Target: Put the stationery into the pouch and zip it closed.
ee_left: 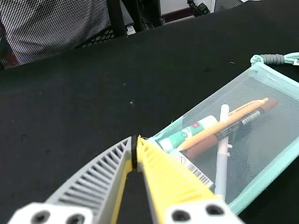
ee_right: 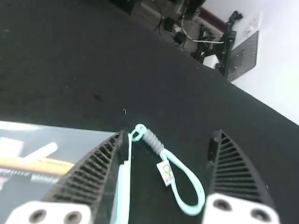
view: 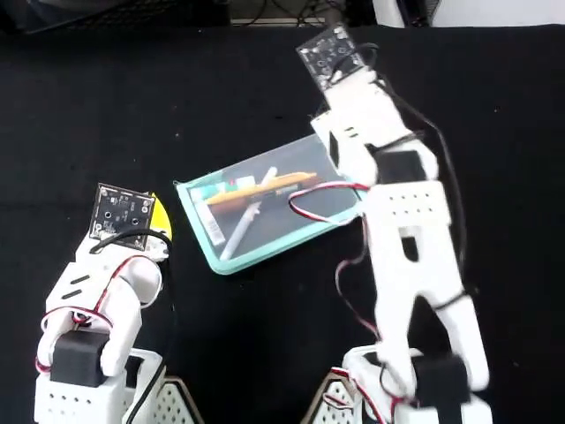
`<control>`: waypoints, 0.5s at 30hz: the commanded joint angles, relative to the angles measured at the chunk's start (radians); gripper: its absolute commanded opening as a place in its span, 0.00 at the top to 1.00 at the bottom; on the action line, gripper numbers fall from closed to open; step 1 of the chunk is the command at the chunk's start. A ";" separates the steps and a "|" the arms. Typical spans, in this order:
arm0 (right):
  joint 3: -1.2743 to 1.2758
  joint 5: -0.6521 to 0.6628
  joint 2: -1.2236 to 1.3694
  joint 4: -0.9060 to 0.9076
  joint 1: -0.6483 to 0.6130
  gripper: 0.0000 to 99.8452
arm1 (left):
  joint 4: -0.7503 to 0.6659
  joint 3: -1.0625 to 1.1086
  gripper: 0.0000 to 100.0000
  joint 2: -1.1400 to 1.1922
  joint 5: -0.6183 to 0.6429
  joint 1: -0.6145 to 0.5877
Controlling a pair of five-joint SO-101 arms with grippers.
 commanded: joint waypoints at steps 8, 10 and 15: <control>0.151 -0.008 -0.516 0.417 0.015 0.96 | -0.005 0.039 0.97 -0.005 -0.002 -0.007; 0.288 -0.009 -0.628 0.397 0.012 0.98 | -0.028 0.097 0.97 -0.005 -0.005 -0.010; 0.674 -0.081 -0.967 0.321 0.032 0.99 | -0.101 0.246 0.97 -0.006 -0.011 -0.130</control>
